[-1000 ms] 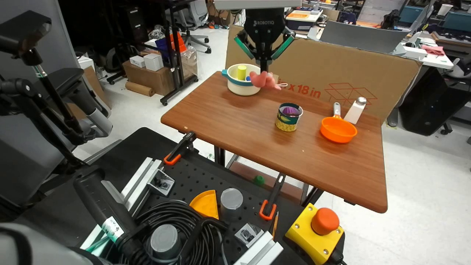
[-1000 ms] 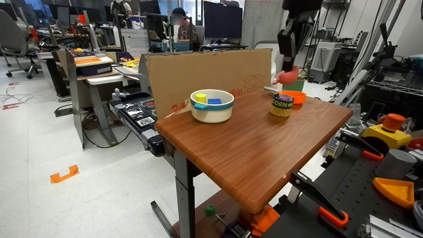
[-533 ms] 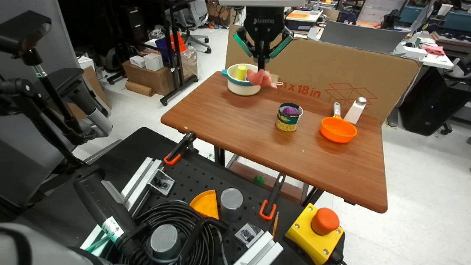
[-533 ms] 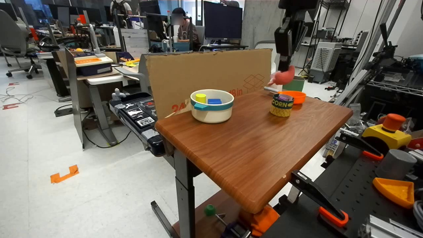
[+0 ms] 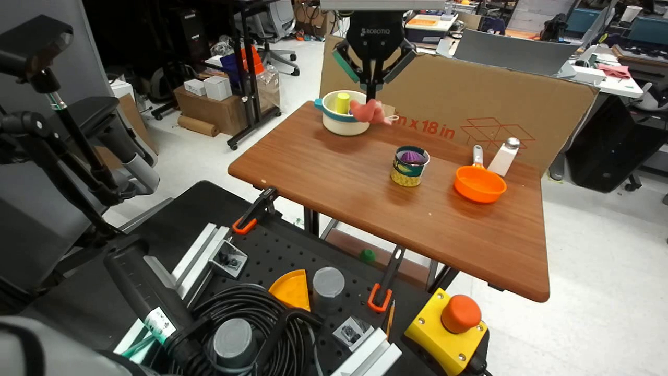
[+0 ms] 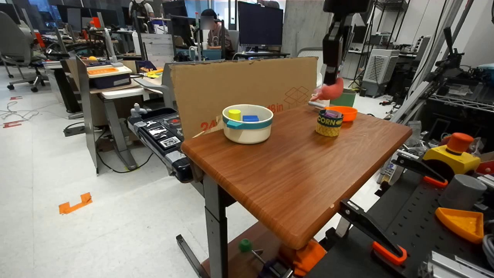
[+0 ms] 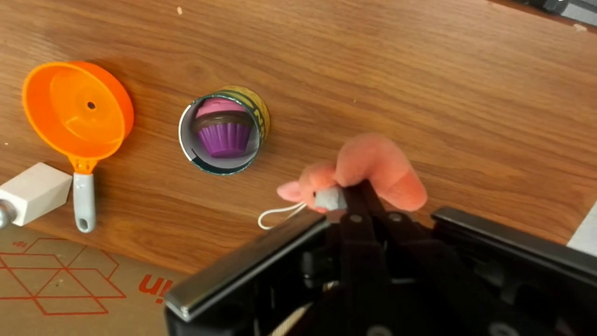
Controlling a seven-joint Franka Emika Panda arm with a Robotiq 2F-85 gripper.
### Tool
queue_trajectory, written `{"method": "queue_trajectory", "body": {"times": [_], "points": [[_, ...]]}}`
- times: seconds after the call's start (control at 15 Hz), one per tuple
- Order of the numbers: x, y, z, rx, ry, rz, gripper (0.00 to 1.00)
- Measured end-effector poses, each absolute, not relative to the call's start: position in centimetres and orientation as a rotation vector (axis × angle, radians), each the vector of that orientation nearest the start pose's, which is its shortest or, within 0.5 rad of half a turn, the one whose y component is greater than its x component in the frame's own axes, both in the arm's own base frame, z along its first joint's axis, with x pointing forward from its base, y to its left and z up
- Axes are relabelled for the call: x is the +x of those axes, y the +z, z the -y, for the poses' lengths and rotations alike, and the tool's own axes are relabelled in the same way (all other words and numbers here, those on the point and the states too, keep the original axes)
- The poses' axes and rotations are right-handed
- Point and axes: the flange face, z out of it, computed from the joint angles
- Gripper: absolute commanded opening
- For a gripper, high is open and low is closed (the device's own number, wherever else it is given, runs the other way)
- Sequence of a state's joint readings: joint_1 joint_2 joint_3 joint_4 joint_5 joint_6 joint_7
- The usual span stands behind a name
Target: Uncover the can and put the pink ball inside and the red plush to the white bowl
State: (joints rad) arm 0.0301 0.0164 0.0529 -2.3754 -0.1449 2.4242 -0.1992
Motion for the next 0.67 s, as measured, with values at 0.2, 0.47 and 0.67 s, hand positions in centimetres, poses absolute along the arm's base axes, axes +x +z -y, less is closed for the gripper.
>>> {"method": "queue_trajectory", "body": {"times": [0.2, 0.47, 0.67], "points": [[49.97, 31.89, -4.10, -3.176, -0.045, 0.639, 0.00], [50.01, 31.93, -4.12, -3.165, -0.050, 0.693, 0.00], [50.26, 32.16, -4.20, -3.167, -0.094, 0.702, 0.00]]}}
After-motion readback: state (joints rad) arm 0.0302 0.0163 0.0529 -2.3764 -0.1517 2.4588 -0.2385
